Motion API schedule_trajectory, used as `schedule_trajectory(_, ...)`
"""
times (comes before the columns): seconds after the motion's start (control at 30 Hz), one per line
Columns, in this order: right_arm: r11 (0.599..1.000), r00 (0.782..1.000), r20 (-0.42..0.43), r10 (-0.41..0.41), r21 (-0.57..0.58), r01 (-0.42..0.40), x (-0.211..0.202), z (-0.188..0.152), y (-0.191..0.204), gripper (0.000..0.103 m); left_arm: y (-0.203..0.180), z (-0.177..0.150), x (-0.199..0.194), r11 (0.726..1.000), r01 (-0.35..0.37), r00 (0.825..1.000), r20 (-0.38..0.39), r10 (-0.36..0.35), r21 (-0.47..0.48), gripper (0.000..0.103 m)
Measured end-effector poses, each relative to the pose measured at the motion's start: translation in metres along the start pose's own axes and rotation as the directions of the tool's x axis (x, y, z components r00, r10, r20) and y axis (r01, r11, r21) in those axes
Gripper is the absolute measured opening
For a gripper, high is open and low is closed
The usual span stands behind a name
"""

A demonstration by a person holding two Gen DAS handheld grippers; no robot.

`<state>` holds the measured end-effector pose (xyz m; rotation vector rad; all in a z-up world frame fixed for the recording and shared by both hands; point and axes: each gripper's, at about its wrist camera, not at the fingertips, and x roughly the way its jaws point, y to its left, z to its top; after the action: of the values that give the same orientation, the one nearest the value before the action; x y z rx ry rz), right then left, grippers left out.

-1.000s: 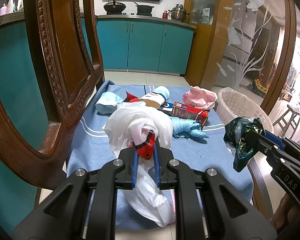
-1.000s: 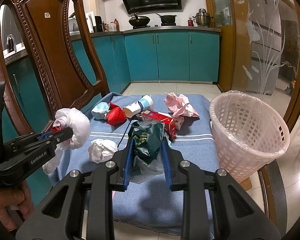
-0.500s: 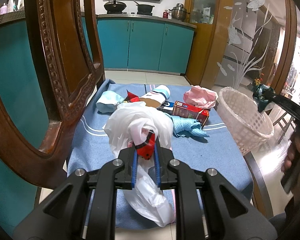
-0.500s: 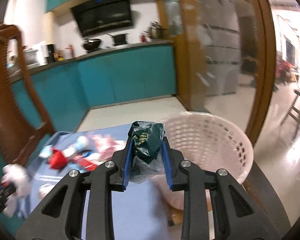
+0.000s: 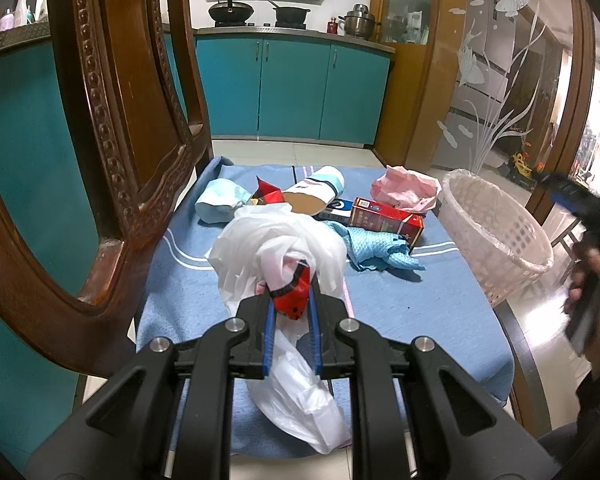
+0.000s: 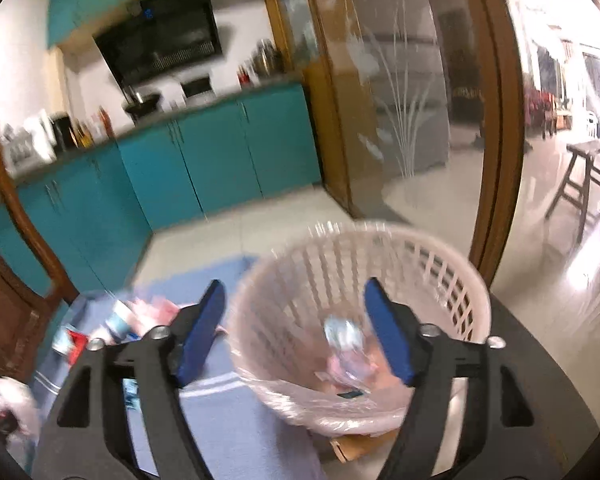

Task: Collect trash
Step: 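Move the green bag over the white basket and open the right tool, then move the white bag over the basket and open the left tool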

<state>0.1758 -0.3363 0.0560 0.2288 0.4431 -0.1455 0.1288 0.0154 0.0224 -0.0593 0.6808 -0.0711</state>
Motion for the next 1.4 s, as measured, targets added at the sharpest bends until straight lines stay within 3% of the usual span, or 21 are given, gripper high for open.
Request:
schedule_trajectory(0.17, 0.995, 0.987, 0.146, 0.071, 0.063, -0.081, -0.058, 0.001, 0.003, 0.095, -0.012, -0.003, 0.003, 0.999, 0.036, 0.999, 0.003, -0.037, 0.029, 0.015)
schedule_trajectory(0.27, 0.997, 0.984, 0.163, 0.074, -0.007, -0.074, -0.060, 0.001, 0.012, 0.096, -0.029, -0.004, 0.006, 0.996, 0.064, 0.998, -0.004, -0.064, 0.065, 0.015)
schedule_trajectory(0.37, 0.997, 0.985, 0.160, 0.067, 0.019, -0.071, -0.055, 0.004, 0.004, 0.096, -0.057, 0.003, 0.009, 0.988, 0.118, 0.993, -0.007, -0.118, 0.098, 0.015)
schedule_trajectory(0.47, 0.991, 0.982, 0.181, 0.061, 0.108, -0.082, -0.060, 0.008, -0.017, 0.096, -0.105, 0.019, 0.017, 0.969, 0.193, 0.981, -0.007, -0.194, 0.156, 0.015)
schedule_trajectory(0.57, 0.981, 0.972, 0.234, -0.005, 0.190, -0.041, -0.066, 0.010, -0.045, 0.096, -0.164, 0.042, 0.035, 0.942, 0.256, 0.965, 0.004, -0.263, 0.219, 0.015)
schedule_trajectory(0.7, 0.956, 0.975, 0.218, -0.045, 0.292, -0.021, -0.063, 0.008, -0.073, 0.096, -0.244, 0.061, 0.077, 0.907, 0.280, 0.957, -0.017, -0.290, 0.313, 0.015)
schedule_trajectory(0.8, 0.954, 0.978, 0.203, -0.051, 0.299, -0.012, -0.060, 0.007, -0.078, 0.096, -0.276, 0.068, 0.103, 0.896, 0.294, 0.954, -0.040, -0.298, 0.333, 0.019)
schedule_trajectory(0.83, 0.955, 0.978, 0.204, -0.051, 0.295, -0.012, -0.061, 0.007, -0.077, 0.096, -0.285, 0.071, 0.111, 0.893, 0.302, 0.951, -0.045, -0.305, 0.335, 0.027)
schedule_trajectory(0.87, 0.956, 0.978, 0.206, -0.046, 0.292, -0.016, -0.061, 0.007, -0.076, 0.096, -0.289, 0.073, 0.119, 0.890, 0.313, 0.948, -0.056, -0.312, 0.331, 0.055)
schedule_trajectory(0.9, 0.957, 0.978, 0.206, -0.041, 0.288, -0.021, -0.061, 0.007, -0.075, 0.096, -0.290, 0.074, 0.126, 0.892, 0.321, 0.947, -0.075, -0.313, 0.319, 0.069)
schedule_trajectory(0.93, 0.959, 0.978, 0.205, -0.035, 0.282, -0.025, -0.061, 0.007, -0.073, 0.096, -0.286, 0.076, 0.130, 0.898, 0.330, 0.944, -0.086, -0.319, 0.291, 0.081)
schedule_trajectory(1.0, 0.961, 0.979, 0.202, -0.013, 0.273, -0.044, -0.060, 0.009, -0.069, 0.096, -0.269, 0.076, 0.126, 0.904, 0.340, 0.940, -0.079, -0.331, 0.258, 0.081)
schedule_trajectory(1.13, 0.971, 0.983, 0.177, 0.052, 0.220, -0.091, -0.060, 0.006, -0.048, 0.096, -0.206, 0.069, 0.075, 0.927, 0.274, 0.959, 0.003, -0.284, 0.257, 0.090)
schedule_trajectory(1.27, 0.984, 0.985, 0.094, 0.145, 0.093, -0.153, -0.056, -0.002, -0.002, 0.096, -0.119, 0.051, 0.017, 0.973, 0.087, 0.989, 0.102, -0.111, 0.214, 0.096)
schedule_trajectory(1.4, 0.973, 0.975, -0.051, 0.214, -0.071, -0.218, -0.054, -0.024, 0.056, 0.096, -0.044, 0.025, -0.012, 0.994, -0.064, 0.990, 0.130, 0.052, 0.092, 0.097)
